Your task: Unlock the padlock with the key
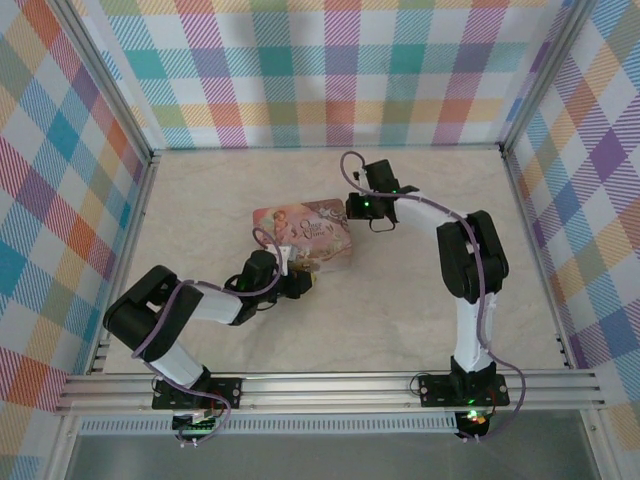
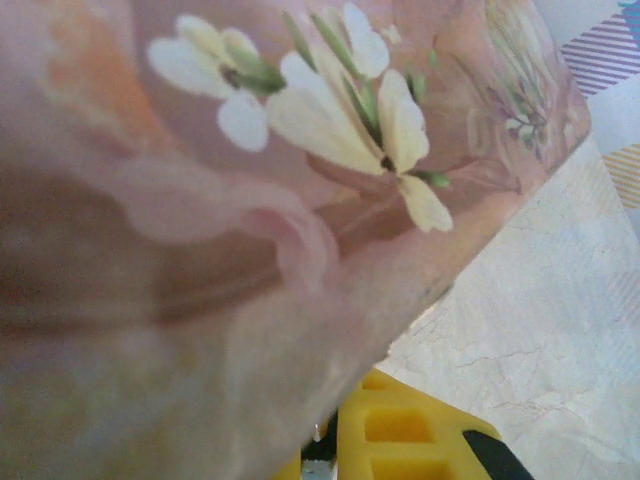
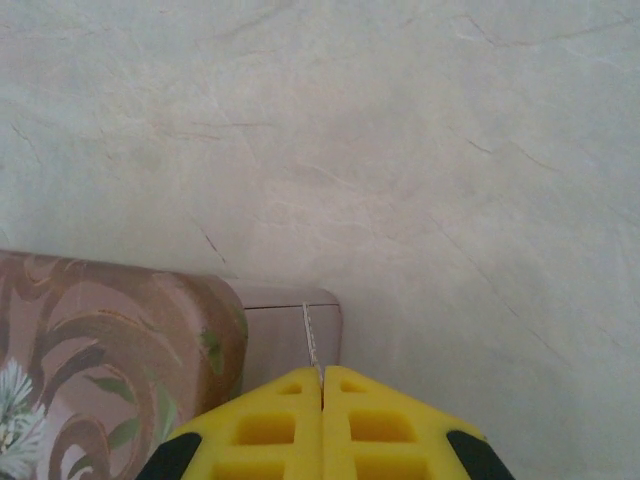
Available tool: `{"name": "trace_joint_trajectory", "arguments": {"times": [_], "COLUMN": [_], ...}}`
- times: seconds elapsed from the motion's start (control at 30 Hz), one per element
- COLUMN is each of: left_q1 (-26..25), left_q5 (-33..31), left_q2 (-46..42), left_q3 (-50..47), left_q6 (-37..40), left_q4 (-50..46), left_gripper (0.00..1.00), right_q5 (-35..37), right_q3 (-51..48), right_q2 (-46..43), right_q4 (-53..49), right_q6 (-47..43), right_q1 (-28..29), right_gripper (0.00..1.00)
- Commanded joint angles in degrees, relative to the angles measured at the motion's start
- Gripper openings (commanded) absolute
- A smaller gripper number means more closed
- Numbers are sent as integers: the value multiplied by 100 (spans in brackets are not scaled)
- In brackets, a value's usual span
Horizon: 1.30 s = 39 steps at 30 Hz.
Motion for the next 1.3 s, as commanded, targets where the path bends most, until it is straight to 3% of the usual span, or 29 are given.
{"name": "trace_joint_trajectory", "arguments": {"times": [0.0,0.3,0.67,1.1,1.27], "left_q1": [47,47,47,56,56], "left_q5": [352,654,854,1088,1149], "left_q2": [235,741,707,429,399], "left_q3": [239,687,1324,1944,2120], "left_q6": [-117,-835,-1507,-1944,-2155], "left_q4": [-126,267,-595,-1550,-1741], "left_gripper": [4,4,4,4,4], "right_q5": [-330,32,15,-1765,-2087], "right_q3": [451,181,-1248,-3486,-4081], "right_q2": [245,-128,-1615,-4087,-4925], "right_q4": [-232,-607,-430,679,909], "right_q6": [-96,-138,0,773,1147], "right_q1": [119,-325,-822,-918,-918], "right_gripper": [0,0,0,0,0]}}
